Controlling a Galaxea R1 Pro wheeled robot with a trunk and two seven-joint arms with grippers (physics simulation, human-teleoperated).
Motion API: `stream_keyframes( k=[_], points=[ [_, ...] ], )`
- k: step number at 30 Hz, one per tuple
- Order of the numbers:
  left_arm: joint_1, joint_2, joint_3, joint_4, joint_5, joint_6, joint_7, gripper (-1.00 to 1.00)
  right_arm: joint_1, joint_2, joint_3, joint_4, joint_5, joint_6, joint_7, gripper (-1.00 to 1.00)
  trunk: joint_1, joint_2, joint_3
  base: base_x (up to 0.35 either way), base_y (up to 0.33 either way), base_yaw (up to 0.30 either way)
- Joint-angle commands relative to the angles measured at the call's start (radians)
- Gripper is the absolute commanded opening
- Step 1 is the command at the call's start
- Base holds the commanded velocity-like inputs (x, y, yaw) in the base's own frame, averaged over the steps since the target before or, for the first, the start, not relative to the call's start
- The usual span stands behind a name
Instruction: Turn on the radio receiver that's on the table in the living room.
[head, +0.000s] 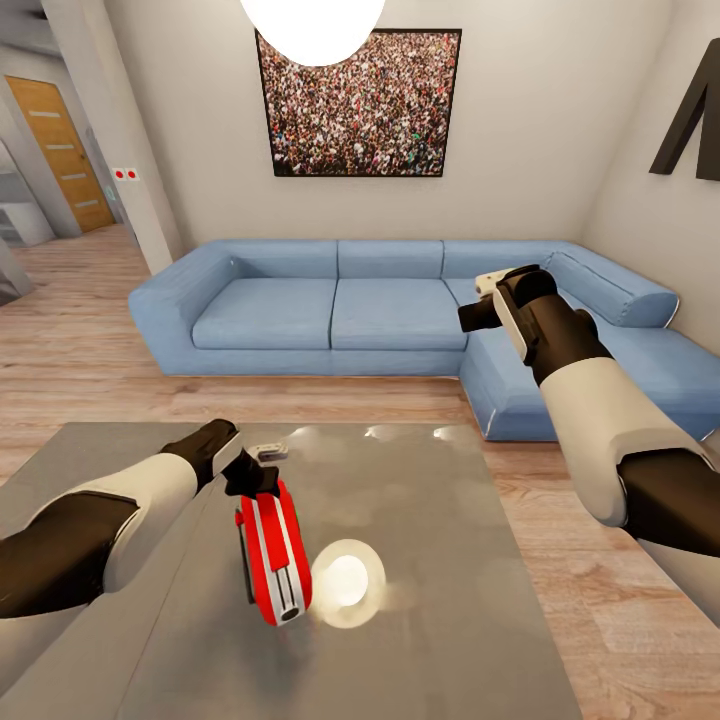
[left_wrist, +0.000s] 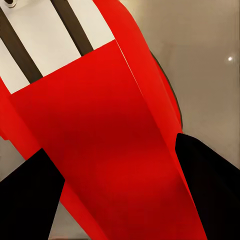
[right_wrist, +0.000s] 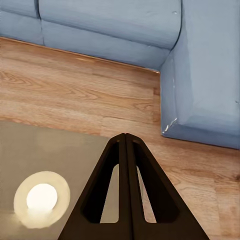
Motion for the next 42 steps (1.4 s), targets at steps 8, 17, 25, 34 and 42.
stream_keyframes(
  k=[8, 17, 25, 34, 42],
  points=[
    [0.009, -0.001, 0.003, 0.000, 0.003, 0.000, 0.000, -1.00, 0.000, 0.000, 0.000, 0.000, 0.000, 0.000, 0.000, -1.00, 0.000, 0.000, 0.000, 0.000, 0.000, 0.000],
    [0.017, -0.002, 0.003, 0.000, 0.003, -0.001, 0.000, -1.00, 0.000, 0.000, 0.000, 0.000, 0.000, 0.000, 0.000, -1.00, 0.000, 0.000, 0.000, 0.000, 0.000, 0.000],
    [0.027, -0.002, 0.003, 0.000, 0.003, -0.051, 0.000, -1.00, 0.000, -0.001, 0.000, 0.000, 0.001, 0.000, 0.000, -1.00, 0.000, 0.000, 0.000, 0.000, 0.000, 0.000],
    [0.040, -0.002, 0.003, 0.000, 0.003, -0.056, 0.000, -1.00, 0.000, -0.001, 0.000, 0.000, 0.001, 0.000, -0.001, -1.00, 0.000, 0.000, 0.000, 0.000, 0.000, 0.000],
    [0.048, -0.002, 0.003, 0.000, 0.003, -0.058, 0.000, -1.00, 0.000, -0.002, 0.000, 0.000, 0.001, 0.000, -0.001, -1.00, 0.000, 0.000, 0.000, 0.000, 0.000, 0.000]
  ],
)
